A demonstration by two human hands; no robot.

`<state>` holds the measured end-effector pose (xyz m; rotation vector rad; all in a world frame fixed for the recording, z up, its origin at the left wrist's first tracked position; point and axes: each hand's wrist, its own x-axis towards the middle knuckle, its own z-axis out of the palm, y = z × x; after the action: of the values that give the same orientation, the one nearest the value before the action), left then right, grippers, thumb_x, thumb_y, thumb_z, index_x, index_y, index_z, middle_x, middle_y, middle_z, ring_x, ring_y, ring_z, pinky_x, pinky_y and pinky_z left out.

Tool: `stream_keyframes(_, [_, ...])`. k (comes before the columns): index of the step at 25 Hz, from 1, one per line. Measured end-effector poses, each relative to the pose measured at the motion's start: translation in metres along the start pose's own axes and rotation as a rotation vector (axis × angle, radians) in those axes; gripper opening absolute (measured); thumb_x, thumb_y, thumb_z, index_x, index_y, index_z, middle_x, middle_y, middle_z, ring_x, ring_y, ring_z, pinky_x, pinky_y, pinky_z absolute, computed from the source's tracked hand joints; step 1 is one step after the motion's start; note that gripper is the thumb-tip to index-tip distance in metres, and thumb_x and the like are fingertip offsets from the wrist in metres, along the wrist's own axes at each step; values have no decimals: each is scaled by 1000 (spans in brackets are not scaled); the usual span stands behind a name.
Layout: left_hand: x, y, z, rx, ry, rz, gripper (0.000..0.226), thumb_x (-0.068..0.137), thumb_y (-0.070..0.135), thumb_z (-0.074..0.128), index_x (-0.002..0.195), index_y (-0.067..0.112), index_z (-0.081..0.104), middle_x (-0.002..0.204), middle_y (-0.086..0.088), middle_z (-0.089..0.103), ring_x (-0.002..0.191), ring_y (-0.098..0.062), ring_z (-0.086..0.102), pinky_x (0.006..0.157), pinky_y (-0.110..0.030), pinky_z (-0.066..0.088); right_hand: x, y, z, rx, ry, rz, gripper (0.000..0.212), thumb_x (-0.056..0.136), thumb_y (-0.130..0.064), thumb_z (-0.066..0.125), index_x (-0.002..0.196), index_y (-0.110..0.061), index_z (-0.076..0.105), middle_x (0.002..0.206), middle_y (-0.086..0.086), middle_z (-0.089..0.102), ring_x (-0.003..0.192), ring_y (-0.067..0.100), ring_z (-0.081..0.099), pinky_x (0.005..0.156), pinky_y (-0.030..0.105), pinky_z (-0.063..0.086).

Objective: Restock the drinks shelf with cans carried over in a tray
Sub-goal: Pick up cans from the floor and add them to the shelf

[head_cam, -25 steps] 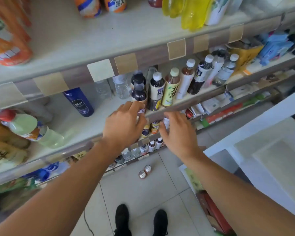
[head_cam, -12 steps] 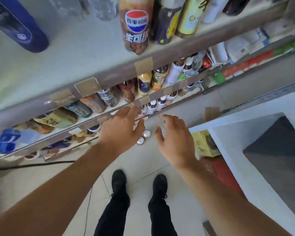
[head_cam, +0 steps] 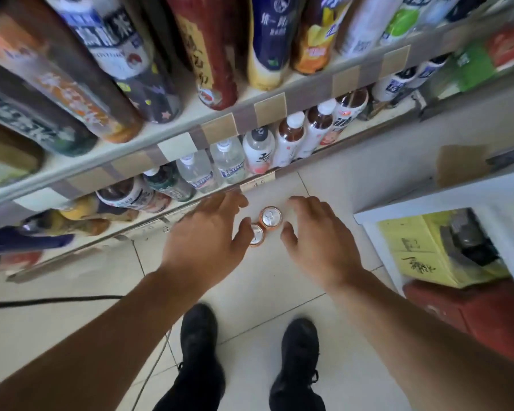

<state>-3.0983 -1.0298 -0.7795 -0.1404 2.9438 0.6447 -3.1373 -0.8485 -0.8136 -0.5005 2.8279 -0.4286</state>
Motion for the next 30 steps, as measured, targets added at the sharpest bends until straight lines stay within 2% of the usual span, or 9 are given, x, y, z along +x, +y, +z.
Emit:
stream_keyframes(3, [13,-27,59,-6,12,-11,26,89,34,56,114,26,57,109,8,64,97,-18,64,70,-36,54,23,22,56,-50,-58,-25,41,89,-26,58,127,-13,51,114,8,57,104,30,55,71,38,47])
stream_keyframes(6, [27,-52,100,8,20,-23,27,90,35,54,115,26,57,111,8,63,99,-18,63,72,-35,52,42,37,105,-100,-153,-54,53,89,-25,59,139,-18,41,128,5,49,114,27,50,75,37,50])
stream_keyframes(10, [34,-82,138,35,18,-5,27,91,35,53,116,26,56,111,9,62,98,-18,63,69,-34,52,62,59,156,-137,-303,-118,79,87,-21,64,152,-27,19,151,0,26,128,22,41,79,33,49])
stream_keyframes(13, [33,-98,161,34,9,-10,27,91,37,50,115,26,57,109,8,63,96,-19,64,69,-37,55,73,72,182,-168,-370,-160,91,85,-19,67,154,-34,9,159,-4,12,136,19,34,84,34,49])
stream_keyframes(16, [30,-103,171,39,-4,2,30,89,40,45,113,27,57,105,8,64,92,-18,65,67,-36,55,81,77,199,-123,-385,-190,90,85,-16,70,154,-32,14,158,-2,15,135,22,36,89,37,52])
stream_keyframes(20, [32,-101,173,18,-14,-19,27,91,36,49,115,26,56,108,9,63,95,-17,63,70,-35,53,84,72,214,-62,-323,-151,76,82,-9,70,147,-24,33,143,4,37,119,29,48,86,43,52])
stream_keyframes(25, [29,-85,146,8,-45,-28,29,90,37,51,117,27,55,111,9,62,99,-18,62,75,-38,53,69,76,169,-10,-296,-70,72,79,-13,71,143,-22,38,135,8,43,113,33,50,90,42,49])
stream_keyframes(30, [16,-34,74,-21,-48,19,29,90,37,51,117,27,55,110,9,62,99,-20,62,76,-40,53,46,63,46,87,-240,2,76,70,-25,77,139,-28,44,126,6,47,112,31,51,88,34,45])
